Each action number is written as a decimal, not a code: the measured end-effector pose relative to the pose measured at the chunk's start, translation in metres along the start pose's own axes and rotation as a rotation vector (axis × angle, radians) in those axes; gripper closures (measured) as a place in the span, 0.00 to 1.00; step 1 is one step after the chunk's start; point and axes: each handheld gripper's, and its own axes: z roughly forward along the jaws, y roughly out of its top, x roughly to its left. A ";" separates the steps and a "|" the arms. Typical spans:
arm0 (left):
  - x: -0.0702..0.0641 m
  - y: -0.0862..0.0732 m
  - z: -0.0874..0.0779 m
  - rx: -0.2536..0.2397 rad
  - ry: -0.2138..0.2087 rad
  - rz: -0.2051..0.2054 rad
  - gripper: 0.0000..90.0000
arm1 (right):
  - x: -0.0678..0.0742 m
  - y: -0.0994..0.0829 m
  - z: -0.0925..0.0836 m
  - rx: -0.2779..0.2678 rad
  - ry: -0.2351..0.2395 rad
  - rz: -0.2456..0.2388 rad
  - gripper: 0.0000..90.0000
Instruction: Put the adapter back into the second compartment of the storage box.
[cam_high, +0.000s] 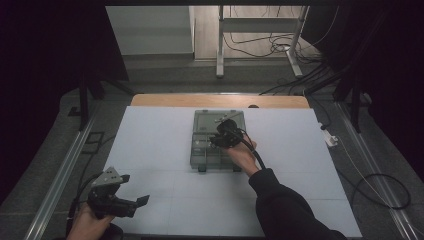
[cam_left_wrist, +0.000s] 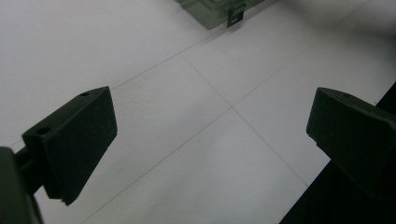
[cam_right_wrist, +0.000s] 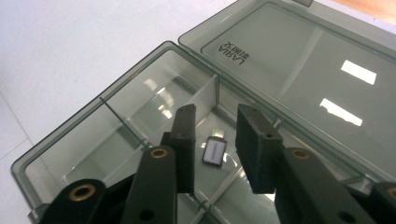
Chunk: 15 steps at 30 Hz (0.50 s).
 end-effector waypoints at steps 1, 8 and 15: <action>0.000 0.000 0.000 0.000 0.000 0.000 0.03 | 0.000 0.000 -0.001 0.005 0.003 0.003 0.73; 0.000 0.000 0.000 0.001 -0.001 0.000 0.03 | 0.000 -0.001 -0.008 0.016 0.014 0.008 0.61; 0.000 0.000 0.000 0.000 -0.001 0.000 0.03 | 0.004 -0.001 -0.016 0.022 0.048 0.000 0.52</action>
